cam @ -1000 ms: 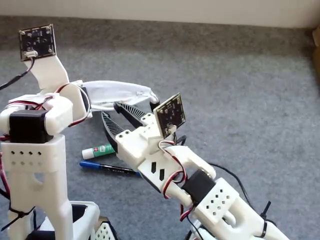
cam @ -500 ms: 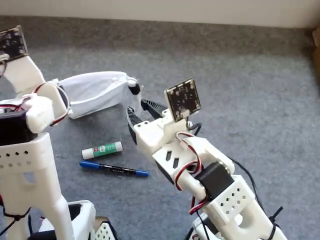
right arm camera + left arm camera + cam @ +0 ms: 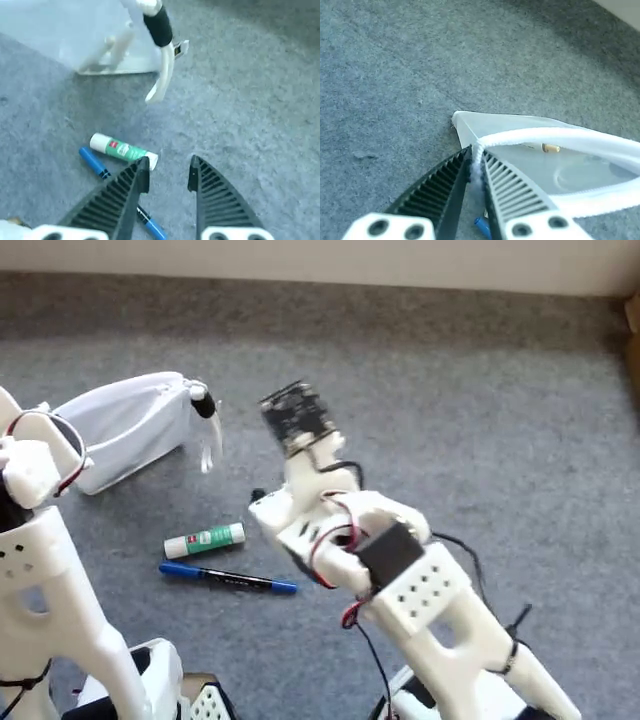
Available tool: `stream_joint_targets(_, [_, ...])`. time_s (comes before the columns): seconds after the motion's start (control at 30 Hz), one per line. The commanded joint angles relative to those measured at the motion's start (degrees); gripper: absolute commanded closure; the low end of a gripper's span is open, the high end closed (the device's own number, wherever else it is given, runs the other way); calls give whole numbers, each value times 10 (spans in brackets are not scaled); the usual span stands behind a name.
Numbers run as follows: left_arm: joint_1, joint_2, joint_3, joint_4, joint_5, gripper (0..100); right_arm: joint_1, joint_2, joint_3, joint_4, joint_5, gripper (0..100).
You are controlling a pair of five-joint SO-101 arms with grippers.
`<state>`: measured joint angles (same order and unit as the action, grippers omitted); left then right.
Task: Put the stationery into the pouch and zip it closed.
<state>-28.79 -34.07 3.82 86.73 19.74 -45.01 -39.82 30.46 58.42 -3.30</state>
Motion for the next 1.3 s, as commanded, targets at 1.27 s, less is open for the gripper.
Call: stream_joint_targets(1.27, [-9, -13, 20, -33, 4, 993, -155, 441, -33, -107, 194, 928])
